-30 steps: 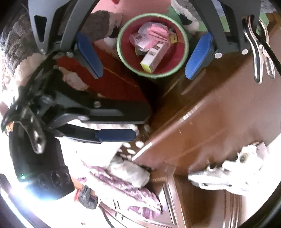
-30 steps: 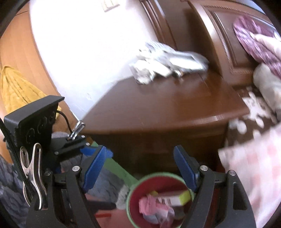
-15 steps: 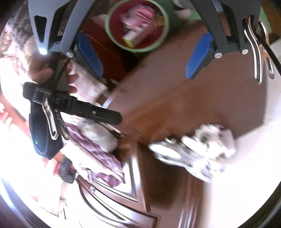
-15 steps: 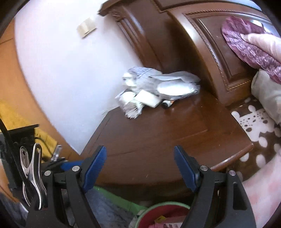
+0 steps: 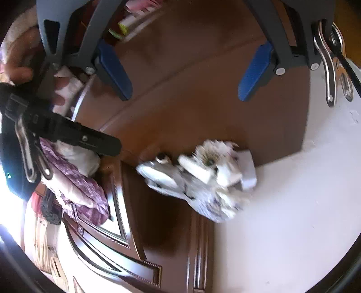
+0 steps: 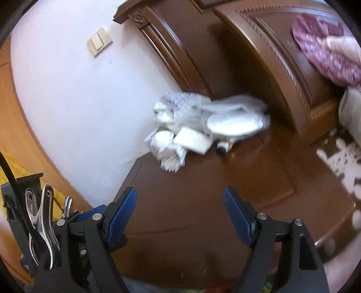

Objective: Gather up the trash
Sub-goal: 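Move both grippers back up toward the white bags on the nightstand, then close the left gripper on the white shuttlecock while the right gripper grasps a clear plastic bag, then lift the shuttlecock with the left gripper while the right gripper lifts the plastic bag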

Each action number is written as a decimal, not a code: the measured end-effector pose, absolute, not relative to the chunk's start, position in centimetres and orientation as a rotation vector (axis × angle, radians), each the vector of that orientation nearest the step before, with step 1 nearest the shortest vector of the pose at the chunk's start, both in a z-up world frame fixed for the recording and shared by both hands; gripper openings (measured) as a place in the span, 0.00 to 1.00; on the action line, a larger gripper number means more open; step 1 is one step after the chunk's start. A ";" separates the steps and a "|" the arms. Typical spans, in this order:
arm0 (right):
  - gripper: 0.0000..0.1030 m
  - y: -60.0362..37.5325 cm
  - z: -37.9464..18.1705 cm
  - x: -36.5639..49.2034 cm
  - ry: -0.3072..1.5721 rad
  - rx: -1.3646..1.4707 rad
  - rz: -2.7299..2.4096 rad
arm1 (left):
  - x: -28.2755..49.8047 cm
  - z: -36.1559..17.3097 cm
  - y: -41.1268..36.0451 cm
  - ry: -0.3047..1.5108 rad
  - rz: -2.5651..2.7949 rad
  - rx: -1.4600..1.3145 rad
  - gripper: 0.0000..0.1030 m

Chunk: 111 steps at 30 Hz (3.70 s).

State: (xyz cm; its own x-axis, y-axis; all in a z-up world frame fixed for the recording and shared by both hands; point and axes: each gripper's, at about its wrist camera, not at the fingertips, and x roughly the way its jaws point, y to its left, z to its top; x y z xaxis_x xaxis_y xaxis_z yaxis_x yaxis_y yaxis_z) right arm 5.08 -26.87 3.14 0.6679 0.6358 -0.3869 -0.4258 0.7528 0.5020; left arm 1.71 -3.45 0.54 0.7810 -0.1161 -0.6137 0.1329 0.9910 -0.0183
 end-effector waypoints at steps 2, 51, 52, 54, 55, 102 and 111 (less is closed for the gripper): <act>0.83 -26.2 3.5 5.3 0.567 0.360 0.595 | 2.2 0.5 -2.9 0.628 -0.092 0.043 0.94; 0.64 -23.8 6.0 19.8 0.735 0.024 0.387 | 19.4 -3.1 1.8 0.896 -0.207 -0.101 0.10; 0.64 -24.1 6.0 19.8 0.731 0.032 0.388 | 19.3 -3.2 2.0 0.895 -0.213 -0.108 0.10; 0.64 -24.8 5.7 20.4 0.730 0.090 0.395 | 19.1 -3.3 2.2 0.895 -0.219 -0.107 0.10; 0.64 -25.1 5.5 20.6 0.733 0.115 0.395 | 18.7 -3.3 2.4 0.891 -0.223 -0.103 0.10; 0.01 -29.6 7.8 12.8 0.364 0.608 0.633 | 8.5 3.9 5.3 0.584 -0.354 -0.243 0.01; 0.01 -29.5 8.1 10.8 0.408 0.528 0.591 | 7.5 3.5 3.0 0.580 -0.278 -0.125 0.01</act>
